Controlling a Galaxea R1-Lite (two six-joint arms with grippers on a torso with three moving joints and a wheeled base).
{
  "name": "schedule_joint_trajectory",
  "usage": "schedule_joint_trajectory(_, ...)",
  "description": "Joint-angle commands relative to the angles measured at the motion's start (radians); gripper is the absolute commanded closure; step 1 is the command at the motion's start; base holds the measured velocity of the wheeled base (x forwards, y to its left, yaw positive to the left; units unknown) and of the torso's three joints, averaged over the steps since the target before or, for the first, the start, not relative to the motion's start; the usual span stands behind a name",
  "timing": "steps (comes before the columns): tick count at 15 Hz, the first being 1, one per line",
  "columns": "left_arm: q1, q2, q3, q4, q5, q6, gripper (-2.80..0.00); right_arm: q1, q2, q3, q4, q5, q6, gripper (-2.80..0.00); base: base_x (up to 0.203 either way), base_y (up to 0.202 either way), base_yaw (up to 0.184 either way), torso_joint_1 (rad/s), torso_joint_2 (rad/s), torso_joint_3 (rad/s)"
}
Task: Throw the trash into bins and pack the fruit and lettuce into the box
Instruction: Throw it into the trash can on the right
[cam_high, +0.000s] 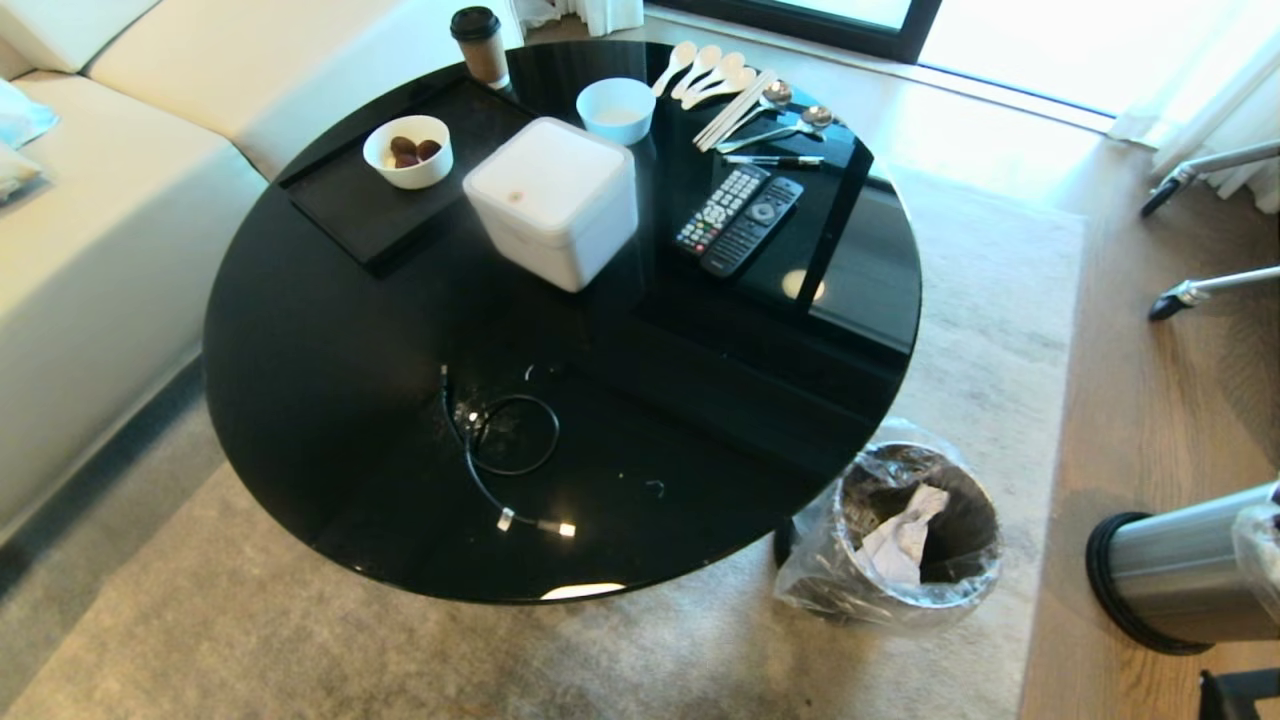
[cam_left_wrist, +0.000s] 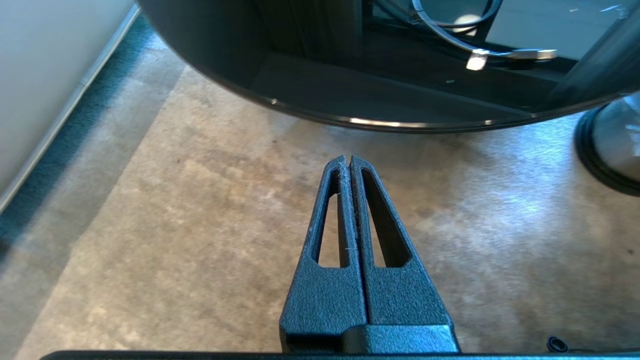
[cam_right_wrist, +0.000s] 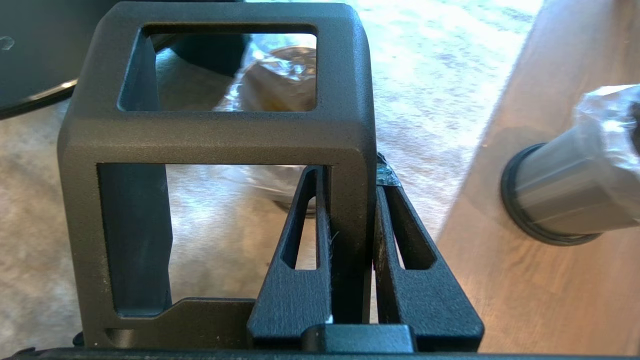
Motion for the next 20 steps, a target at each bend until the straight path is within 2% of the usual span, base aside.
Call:
schedule_joint_trajectory(1, 0.001, 0.002, 0.0, -0.002, 0.0, 0.002, 0.0, 0.001, 0.0, 0.0, 0.0, 0.0, -0.002, 0.0, 0.0, -0.185, 0.003, 0.001, 0.0, 0.002)
schedule_joint_trajectory(8, 0.0, 0.002, 0.0, -0.002, 0.004, -0.005, 0.0, 0.001, 0.0, 0.001, 0.0, 0.0, -0.005, 0.0, 0.0, -0.172, 0.001, 0.003, 0.0, 0.003)
schedule_joint_trajectory(20, 0.001, 0.002, 0.0, -0.002, 0.004, -0.006, 0.0, 0.001, 0.001, 0.001, 0.0, 0.0, 0.0, 0.0, 0.0, 0.0, 0.0, 0.0, 0.0, 0.0)
